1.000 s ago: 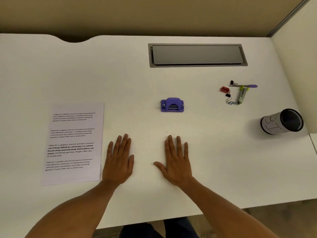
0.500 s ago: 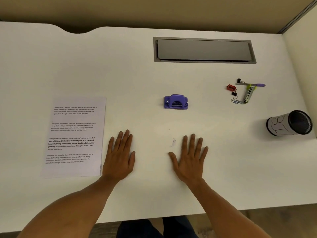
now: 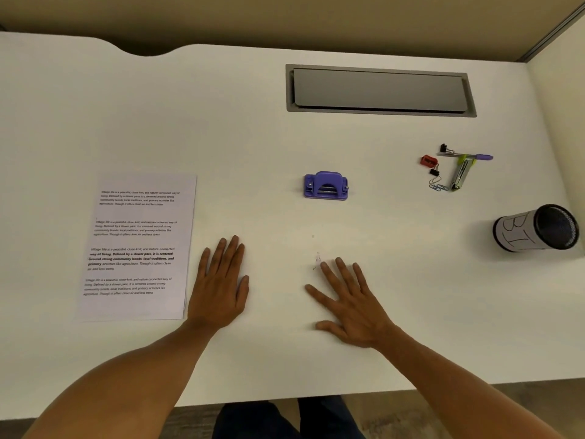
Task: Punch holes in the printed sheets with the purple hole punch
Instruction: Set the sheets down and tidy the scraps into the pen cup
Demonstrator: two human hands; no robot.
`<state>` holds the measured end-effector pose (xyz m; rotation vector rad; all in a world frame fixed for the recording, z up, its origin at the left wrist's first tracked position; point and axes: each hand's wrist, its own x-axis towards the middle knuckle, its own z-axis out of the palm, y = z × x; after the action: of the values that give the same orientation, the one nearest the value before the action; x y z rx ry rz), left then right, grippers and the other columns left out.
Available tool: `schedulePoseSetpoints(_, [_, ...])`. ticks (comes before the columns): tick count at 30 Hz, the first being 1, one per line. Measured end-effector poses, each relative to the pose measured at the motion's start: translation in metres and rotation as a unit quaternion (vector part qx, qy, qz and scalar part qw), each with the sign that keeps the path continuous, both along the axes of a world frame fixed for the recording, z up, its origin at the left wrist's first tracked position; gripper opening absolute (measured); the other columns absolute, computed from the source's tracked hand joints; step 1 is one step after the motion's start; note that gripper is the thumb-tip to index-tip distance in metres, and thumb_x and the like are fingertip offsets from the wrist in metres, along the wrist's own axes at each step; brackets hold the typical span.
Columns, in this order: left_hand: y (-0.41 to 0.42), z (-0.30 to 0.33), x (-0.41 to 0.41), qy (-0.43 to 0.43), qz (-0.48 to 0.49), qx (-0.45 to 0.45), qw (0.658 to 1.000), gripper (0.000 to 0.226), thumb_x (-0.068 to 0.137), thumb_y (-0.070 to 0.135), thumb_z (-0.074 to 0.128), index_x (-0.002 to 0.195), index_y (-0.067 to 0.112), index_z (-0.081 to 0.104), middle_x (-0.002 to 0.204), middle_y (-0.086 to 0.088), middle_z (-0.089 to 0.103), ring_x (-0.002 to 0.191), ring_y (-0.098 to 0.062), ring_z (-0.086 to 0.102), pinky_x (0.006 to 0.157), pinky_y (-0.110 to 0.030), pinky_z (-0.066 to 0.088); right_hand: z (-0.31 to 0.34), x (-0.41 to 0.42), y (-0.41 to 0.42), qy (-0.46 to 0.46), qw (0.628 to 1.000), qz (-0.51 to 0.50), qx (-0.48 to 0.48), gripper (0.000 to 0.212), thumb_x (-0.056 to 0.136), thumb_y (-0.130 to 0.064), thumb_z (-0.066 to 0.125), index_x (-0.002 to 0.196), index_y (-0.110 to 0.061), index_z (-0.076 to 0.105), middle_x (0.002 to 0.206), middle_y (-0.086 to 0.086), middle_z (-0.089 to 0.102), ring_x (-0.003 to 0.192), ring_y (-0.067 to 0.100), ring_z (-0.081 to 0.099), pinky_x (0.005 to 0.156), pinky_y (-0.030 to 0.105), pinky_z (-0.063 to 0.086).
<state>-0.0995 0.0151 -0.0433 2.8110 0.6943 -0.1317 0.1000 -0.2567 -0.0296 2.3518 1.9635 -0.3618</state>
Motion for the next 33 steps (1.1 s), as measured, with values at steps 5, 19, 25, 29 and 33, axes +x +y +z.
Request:
schedulePoseSetpoints(5, [-0.001,0.0,0.001,-0.006,0.001,-0.003,1.0,0.066,0.098,0.037,0.033,0.158,0.014,0.016,0.169,-0.003,0.008,0.156,-0.023,0.006,0.125,-0.051,0.014,0.006,0.012,0.027,-0.009,0.995,-0.096,-0.033,0.078,0.092,-0.077,0.027,0.157,-0.039,0.01,0.168,0.012,-0.002,0.153,0.042,-0.005,0.119,0.064,0.008])
schedulePoseSetpoints(19, [-0.001,0.002,0.0,-0.01,-0.001,-0.012,1.0,0.066,0.099,0.038,0.033,0.158,0.014,0.016,0.168,-0.003,0.009,0.156,-0.023,0.008,0.124,-0.053,0.018,0.021,0.071,0.068,0.04,0.985,-0.161,-0.05,0.093,0.082,-0.088,0.023,0.157,-0.039,0.0,0.167,0.005,-0.016,0.152,0.035,-0.019,0.122,0.061,0.001])
schedulePoseSetpoints(25, [-0.001,0.002,0.0,-0.011,0.003,-0.015,1.0,0.067,0.098,0.038,0.034,0.158,0.015,0.016,0.169,-0.002,0.008,0.156,-0.023,0.007,0.125,-0.052,0.017,0.016,0.07,0.069,0.027,0.995,-0.079,-0.05,0.085,0.087,-0.083,0.026,0.157,-0.04,0.003,0.168,0.007,-0.008,0.153,0.036,-0.015,0.12,0.063,0.009])
schedulePoseSetpoints(29, [-0.001,0.0,-0.001,-0.014,0.004,-0.015,1.0,0.067,0.098,0.039,0.033,0.158,0.015,0.016,0.169,-0.002,0.009,0.156,-0.023,0.008,0.124,-0.052,0.017,0.013,0.06,0.045,0.025,0.998,-0.034,-0.036,0.079,0.092,-0.077,0.028,0.158,-0.038,0.008,0.168,0.006,-0.005,0.154,0.036,-0.007,0.12,0.061,0.01])
schedulePoseSetpoints(33, [-0.001,0.0,-0.001,-0.008,0.003,-0.013,1.0,0.067,0.098,0.039,0.034,0.158,0.016,0.015,0.169,-0.002,0.008,0.156,-0.023,0.007,0.125,-0.052,0.017,0.015,0.048,0.031,0.013,0.984,-0.174,-0.027,0.085,0.095,-0.073,0.021,0.16,-0.019,0.006,0.168,0.009,-0.005,0.154,0.037,-0.006,0.12,0.061,0.011])
